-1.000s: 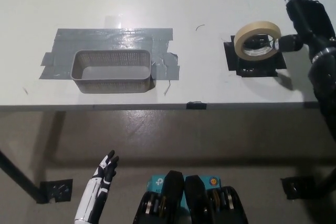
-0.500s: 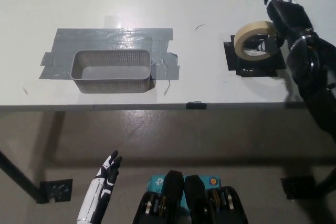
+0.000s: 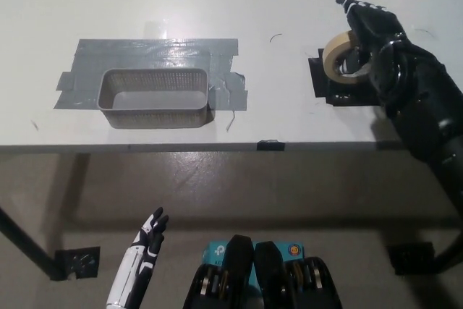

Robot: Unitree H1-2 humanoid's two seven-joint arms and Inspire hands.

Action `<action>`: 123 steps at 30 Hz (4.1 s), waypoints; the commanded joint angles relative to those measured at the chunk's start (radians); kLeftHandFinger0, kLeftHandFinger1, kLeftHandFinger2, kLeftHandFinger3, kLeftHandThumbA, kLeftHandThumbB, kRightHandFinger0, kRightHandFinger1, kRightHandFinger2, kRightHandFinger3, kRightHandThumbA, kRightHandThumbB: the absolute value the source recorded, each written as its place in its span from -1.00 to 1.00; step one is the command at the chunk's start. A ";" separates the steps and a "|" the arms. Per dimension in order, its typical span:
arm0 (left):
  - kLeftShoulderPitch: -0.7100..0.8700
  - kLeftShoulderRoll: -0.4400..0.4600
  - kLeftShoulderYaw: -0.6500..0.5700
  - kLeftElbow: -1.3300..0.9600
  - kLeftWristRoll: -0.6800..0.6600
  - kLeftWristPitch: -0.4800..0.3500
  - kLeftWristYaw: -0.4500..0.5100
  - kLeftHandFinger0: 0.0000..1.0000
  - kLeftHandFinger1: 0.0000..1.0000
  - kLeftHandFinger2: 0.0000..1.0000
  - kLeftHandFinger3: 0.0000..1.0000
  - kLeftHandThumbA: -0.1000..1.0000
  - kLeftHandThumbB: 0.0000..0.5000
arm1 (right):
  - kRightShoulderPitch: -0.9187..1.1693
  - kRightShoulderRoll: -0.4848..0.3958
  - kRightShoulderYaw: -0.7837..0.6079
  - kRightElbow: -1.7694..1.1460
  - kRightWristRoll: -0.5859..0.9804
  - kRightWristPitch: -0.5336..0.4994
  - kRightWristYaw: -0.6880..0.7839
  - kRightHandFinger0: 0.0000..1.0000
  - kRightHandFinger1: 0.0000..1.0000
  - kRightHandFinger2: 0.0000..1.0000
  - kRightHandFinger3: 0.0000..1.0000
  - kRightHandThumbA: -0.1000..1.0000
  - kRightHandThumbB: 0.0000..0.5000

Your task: The robot picks the tape placed on the black area with right hand and places it in the small grey container.

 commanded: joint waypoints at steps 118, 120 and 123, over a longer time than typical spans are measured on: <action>0.021 0.030 -0.097 -0.105 0.031 -0.010 -0.019 0.61 0.95 1.00 1.00 0.91 -0.92 | -0.254 0.115 -0.240 -0.125 0.664 0.014 0.607 1.00 1.00 1.00 1.00 0.73 1.00; 0.014 0.031 -0.095 -0.105 0.033 -0.007 -0.017 0.59 0.92 1.00 1.00 0.89 -0.90 | -0.267 0.108 -0.315 -0.147 0.737 0.160 0.617 1.00 1.00 1.00 1.00 0.30 1.00; 0.025 0.031 -0.093 -0.102 0.031 -0.021 -0.013 0.58 0.92 1.00 1.00 0.88 -0.86 | -0.270 0.081 -0.344 -0.151 0.780 0.226 0.672 1.00 1.00 1.00 1.00 0.17 1.00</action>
